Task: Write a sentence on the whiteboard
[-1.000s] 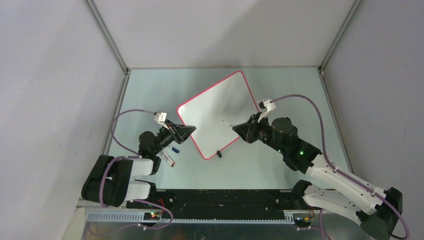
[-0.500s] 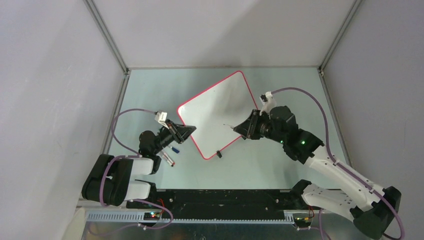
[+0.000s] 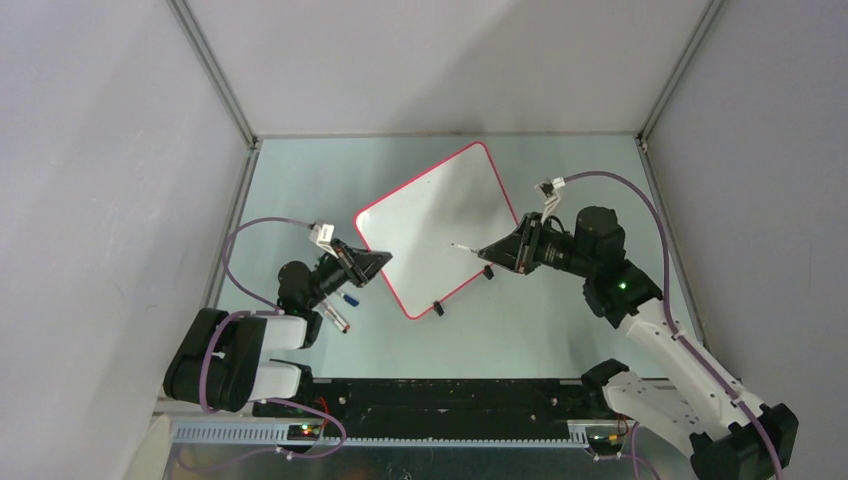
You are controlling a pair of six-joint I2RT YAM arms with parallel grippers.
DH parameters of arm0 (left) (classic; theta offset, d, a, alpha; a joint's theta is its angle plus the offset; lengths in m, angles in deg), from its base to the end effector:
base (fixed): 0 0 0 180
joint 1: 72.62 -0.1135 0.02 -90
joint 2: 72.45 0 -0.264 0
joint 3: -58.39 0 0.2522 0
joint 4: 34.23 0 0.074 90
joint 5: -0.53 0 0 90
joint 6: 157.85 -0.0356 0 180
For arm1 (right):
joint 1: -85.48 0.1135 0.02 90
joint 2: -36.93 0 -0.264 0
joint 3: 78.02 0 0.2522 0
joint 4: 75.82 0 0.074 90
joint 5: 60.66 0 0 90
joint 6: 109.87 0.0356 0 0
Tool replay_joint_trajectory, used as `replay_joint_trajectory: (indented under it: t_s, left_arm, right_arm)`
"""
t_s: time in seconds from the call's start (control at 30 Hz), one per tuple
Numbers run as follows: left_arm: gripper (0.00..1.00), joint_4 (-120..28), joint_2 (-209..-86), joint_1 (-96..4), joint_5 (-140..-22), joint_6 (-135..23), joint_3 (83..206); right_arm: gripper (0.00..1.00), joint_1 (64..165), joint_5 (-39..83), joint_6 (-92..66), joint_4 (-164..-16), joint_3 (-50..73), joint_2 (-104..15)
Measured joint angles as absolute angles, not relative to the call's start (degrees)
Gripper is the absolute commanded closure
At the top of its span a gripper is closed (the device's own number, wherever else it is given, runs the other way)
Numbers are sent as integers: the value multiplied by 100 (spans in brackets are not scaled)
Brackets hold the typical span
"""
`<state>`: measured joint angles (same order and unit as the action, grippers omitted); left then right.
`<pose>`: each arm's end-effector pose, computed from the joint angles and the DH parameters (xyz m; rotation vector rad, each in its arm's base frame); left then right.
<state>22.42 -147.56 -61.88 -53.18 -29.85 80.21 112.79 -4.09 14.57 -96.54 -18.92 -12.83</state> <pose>0.1979 -0.0590 0.1725 0.1581 1.6319 -1.1400 0.1687 0.1092 0.3355 -0.3424 1.8939 1.2670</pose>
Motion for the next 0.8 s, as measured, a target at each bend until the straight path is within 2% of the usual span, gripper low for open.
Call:
replay_joint_trajectory:
  t_s: [0.3, 0.57, 0.8]
  left_arm:
    - [80, 2213, -14738, -6188, -5329, -2985, 8021]
    - [100, 2270, -14743, -6188, -5316, -2716, 8021]
    - [100, 2356, -14826, -6188, -5320, -2618, 8021]
  right_arm:
    - [100, 11476, 67, 1396, -10314, -1393, -1860]
    - [100, 12676, 1287, 558, -10963, 5, -2504]
    - [100, 12895, 1851, 34, -11132, 530, -2891]
